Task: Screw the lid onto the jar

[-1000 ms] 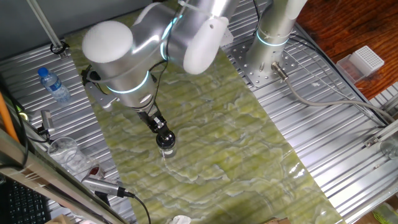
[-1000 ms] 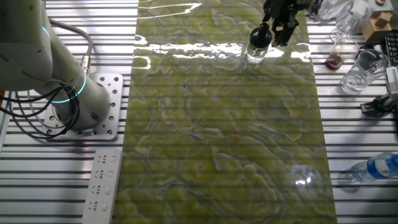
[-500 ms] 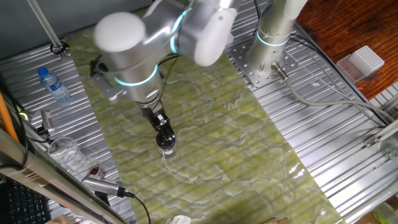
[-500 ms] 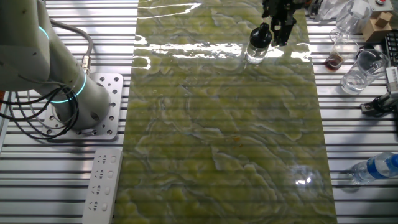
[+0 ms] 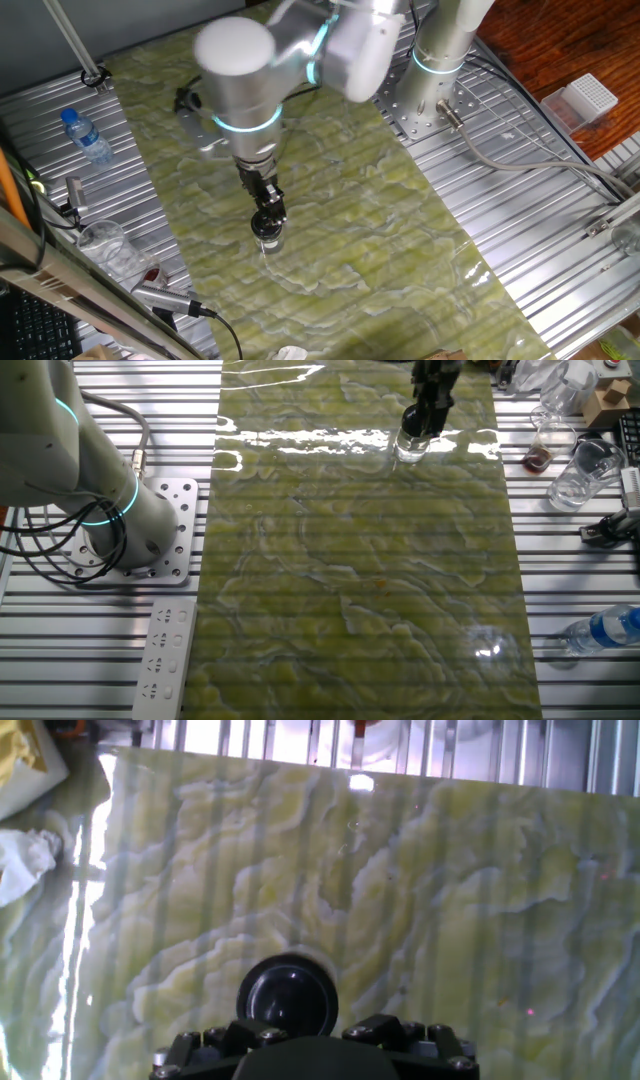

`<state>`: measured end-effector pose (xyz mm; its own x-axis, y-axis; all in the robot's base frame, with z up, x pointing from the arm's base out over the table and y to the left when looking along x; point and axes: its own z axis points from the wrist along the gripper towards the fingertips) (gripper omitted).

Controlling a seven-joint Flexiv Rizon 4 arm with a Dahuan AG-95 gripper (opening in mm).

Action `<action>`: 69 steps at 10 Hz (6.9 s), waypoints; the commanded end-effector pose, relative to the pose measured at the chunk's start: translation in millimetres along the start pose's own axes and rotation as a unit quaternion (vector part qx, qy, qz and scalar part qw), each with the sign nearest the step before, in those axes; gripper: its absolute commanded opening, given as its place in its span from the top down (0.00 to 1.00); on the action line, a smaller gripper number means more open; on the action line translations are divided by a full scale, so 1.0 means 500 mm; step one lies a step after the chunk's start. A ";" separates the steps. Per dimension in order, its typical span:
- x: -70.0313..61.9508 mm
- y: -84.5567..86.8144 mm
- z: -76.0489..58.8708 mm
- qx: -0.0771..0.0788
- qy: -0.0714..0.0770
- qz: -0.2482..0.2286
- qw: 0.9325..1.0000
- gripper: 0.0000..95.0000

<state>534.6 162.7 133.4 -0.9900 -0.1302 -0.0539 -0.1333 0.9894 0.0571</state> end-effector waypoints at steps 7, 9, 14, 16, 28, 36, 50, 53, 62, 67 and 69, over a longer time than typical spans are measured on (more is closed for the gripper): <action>-0.009 0.037 0.034 0.009 0.006 0.024 1.000 0.00; -0.007 0.034 0.044 0.009 0.005 0.023 1.000 0.00; -0.018 0.035 0.070 0.011 -0.001 0.025 1.000 0.00; -0.020 0.033 0.076 0.012 -0.001 0.027 1.000 0.20; -0.021 0.032 0.078 0.014 0.002 0.083 0.996 1.00; -0.027 0.026 0.090 0.010 -0.005 0.193 0.981 1.00; -0.030 0.027 0.086 0.023 -0.015 0.125 0.992 0.00; -0.030 0.026 0.086 0.026 -0.015 0.109 0.994 0.00; -0.028 0.026 0.080 0.072 0.014 -0.302 0.951 0.00; -0.020 0.001 0.064 0.102 0.010 -0.432 0.896 0.00; -0.017 -0.006 0.061 0.119 0.005 -0.478 0.870 0.00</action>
<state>546.3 168.7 99.3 -0.5698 -0.8216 0.0164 -0.8105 0.5586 -0.1760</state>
